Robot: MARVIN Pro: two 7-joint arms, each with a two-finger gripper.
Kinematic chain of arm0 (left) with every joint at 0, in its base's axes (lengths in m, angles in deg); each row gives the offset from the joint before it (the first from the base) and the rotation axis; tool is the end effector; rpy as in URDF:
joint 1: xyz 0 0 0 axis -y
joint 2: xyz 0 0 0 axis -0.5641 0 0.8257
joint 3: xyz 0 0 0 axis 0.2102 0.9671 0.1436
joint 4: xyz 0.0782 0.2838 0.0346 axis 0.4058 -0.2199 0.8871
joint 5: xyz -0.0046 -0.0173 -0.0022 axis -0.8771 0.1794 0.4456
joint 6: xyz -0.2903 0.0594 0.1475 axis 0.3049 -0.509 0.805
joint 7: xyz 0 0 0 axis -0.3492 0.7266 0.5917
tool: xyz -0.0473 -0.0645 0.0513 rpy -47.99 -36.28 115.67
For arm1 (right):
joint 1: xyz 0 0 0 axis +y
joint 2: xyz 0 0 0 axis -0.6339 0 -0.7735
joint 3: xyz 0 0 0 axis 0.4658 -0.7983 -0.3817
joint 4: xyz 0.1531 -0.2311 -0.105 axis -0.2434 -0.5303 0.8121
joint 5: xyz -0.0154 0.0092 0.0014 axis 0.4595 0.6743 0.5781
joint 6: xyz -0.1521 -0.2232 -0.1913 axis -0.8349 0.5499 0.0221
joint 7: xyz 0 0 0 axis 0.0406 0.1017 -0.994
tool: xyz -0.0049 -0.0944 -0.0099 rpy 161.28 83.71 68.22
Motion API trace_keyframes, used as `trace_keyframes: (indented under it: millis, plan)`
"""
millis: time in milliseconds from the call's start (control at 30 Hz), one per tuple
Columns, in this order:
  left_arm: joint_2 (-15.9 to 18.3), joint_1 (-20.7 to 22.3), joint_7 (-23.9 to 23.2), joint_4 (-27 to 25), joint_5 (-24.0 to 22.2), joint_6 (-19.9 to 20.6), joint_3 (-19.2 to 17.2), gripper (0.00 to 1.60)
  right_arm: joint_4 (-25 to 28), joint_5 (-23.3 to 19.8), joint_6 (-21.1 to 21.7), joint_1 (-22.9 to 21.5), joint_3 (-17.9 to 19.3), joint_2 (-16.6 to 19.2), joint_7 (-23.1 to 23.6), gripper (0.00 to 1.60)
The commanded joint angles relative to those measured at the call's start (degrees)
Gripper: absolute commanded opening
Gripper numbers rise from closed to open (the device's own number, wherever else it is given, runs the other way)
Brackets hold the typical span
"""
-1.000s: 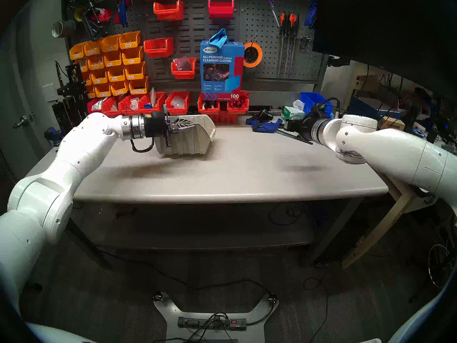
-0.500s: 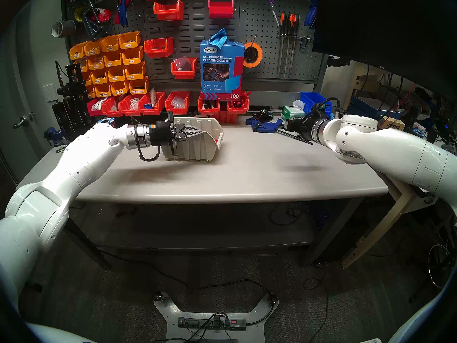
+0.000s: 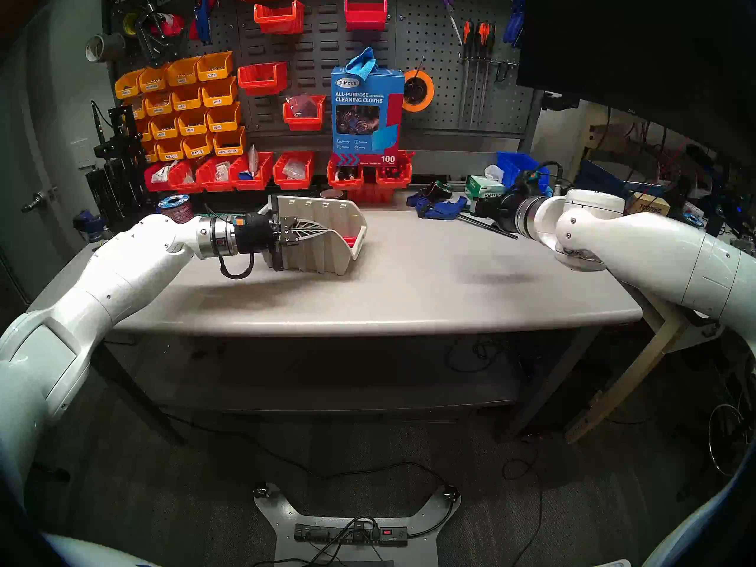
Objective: Take out tools from the storage box
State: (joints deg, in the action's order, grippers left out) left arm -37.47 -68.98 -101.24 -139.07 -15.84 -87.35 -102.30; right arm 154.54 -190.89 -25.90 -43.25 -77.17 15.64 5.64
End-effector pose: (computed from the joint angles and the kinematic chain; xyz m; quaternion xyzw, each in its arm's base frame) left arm 0.5609 0.0668 -0.1572 0.3635 -0.6361 0.6581 0.1734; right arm 0.5057 -0.1225 -0.0971 -0.8189 0.0234 -0.5705 0.0583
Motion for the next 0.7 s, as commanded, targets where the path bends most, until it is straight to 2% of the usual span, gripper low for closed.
trace_keyframes:
  millis: [0,200,267,300,433,667]
  plan:
    - [4.1,2.8,-6.3,-0.2,-2.9,-0.3,1.4,0.00,-0.1,0.2,-0.2,-0.9,0.7,0.0,0.0,1.60]
    - [4.7,3.3,-4.9,-0.3,-5.3,-1.0,4.1,0.00,-0.1,0.2,-0.2,-0.9,0.8,0.0,0.0,1.60]
    - [4.5,3.6,-6.2,0.0,-6.5,-1.2,4.7,0.00,-0.1,0.2,-0.2,-0.9,0.8,0.0,0.0,1.60]
    - [4.6,3.5,-4.1,-0.5,-6.7,-1.5,5.5,0.00,-0.1,0.2,-0.2,-0.9,0.8,0.0,0.0,1.60]
    - [4.1,3.4,-5.1,-0.8,-8.7,-2.3,6.8,0.00,-0.1,0.2,-0.2,-0.9,0.8,0.0,0.0,1.60]
    - [4.2,3.5,-4.1,-2.5,-9.9,-2.9,9.8,0.00,-0.1,0.2,-0.2,-0.9,0.7,0.0,0.0,1.60]
